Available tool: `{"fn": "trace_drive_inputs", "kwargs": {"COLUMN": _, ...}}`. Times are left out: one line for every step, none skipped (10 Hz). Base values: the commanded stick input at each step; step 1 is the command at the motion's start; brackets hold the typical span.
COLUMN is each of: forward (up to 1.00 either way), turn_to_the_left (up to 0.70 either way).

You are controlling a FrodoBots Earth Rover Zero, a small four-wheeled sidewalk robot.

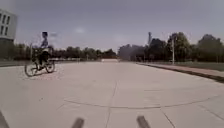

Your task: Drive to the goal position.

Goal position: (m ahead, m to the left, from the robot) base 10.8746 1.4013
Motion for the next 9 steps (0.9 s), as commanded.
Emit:
{"fn": "trace_drive_inputs", "kwargs": {"forward": 0.70, "turn_to_the_left": 0.00}}
{"fn": "trace_drive_inputs", "kwargs": {"forward": 0.70, "turn_to_the_left": 0.00}}
{"fn": "trace_drive_inputs", "kwargs": {"forward": 0.70, "turn_to_the_left": 0.00}}
{"fn": "trace_drive_inputs", "kwargs": {"forward": 0.70, "turn_to_the_left": 0.00}}
{"fn": "trace_drive_inputs", "kwargs": {"forward": 0.70, "turn_to_the_left": 0.00}}
{"fn": "trace_drive_inputs", "kwargs": {"forward": 0.70, "turn_to_the_left": 0.00}}
{"fn": "trace_drive_inputs", "kwargs": {"forward": 0.70, "turn_to_the_left": 0.00}}
{"fn": "trace_drive_inputs", "kwargs": {"forward": 0.70, "turn_to_the_left": 0.00}}
{"fn": "trace_drive_inputs", "kwargs": {"forward": 0.70, "turn_to_the_left": 0.00}}
